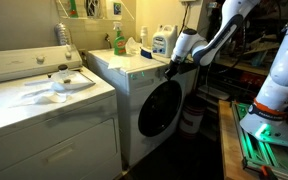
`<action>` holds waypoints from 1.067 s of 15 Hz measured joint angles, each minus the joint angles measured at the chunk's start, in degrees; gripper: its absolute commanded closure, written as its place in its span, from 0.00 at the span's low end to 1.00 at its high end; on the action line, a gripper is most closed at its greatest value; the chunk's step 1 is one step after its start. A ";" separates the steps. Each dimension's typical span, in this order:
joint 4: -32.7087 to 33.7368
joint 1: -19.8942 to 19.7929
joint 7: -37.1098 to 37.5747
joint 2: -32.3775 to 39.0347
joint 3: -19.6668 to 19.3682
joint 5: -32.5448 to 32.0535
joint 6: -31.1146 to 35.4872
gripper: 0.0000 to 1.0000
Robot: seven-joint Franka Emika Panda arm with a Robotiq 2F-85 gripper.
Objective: Push the button on the washing machine
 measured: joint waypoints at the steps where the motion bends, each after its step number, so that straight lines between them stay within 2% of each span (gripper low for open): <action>1: 0.51 0.00 0.53 0.13 -0.12 -0.39 -0.04 1.00; 16: 6.48 0.19 6.65 7.14 -2.19 -10.00 -0.07 1.00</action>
